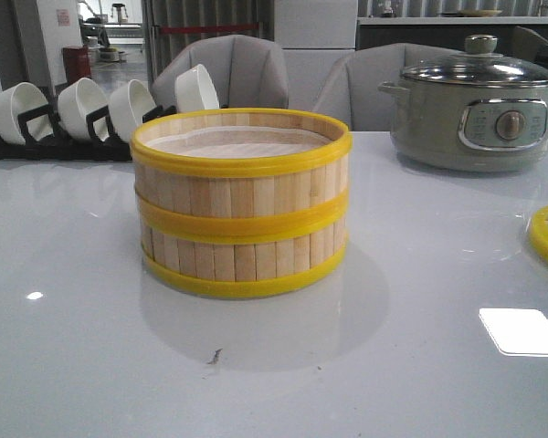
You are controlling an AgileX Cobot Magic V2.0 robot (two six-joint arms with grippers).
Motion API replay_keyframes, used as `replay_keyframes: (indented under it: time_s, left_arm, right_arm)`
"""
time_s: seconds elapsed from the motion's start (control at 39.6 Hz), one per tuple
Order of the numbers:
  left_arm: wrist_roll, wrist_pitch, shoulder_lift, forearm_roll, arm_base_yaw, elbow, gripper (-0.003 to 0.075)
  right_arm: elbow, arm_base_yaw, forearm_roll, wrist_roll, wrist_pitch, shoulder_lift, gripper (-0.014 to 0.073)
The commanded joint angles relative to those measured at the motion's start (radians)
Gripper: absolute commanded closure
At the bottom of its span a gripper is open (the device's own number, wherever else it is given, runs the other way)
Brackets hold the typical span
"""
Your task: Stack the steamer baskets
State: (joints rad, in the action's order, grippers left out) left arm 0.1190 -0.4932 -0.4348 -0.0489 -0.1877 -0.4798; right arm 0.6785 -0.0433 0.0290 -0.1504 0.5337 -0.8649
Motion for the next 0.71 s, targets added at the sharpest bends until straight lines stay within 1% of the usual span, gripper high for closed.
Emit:
replay_keyframes:
  time_s: [0.0,0.38,0.53,0.68]
  left_arm:
    - [0.009,0.075,-0.003,0.005,0.004,-0.027,0.0634]
    - [0.009,0.075,-0.003,0.005,0.004,-0.027,0.0634]
    - [0.009,0.075,-0.003,0.005,0.004,-0.027,0.0634]
    - [0.009,0.075,-0.003,0.005,0.004,-0.027,0.0634]
  right_arm:
    - [0.035,-0.005,-0.003,0.005,-0.061,-0.015,0.02]
    - [0.051,-0.007,-0.022,0.005,-0.072,-0.171,0.02]
    - [0.136,-0.047,-0.073,0.005,-0.052,-0.288,0.02]
    - [0.253,-0.099,-0.088,0.005,-0.007,-0.406,0.02]
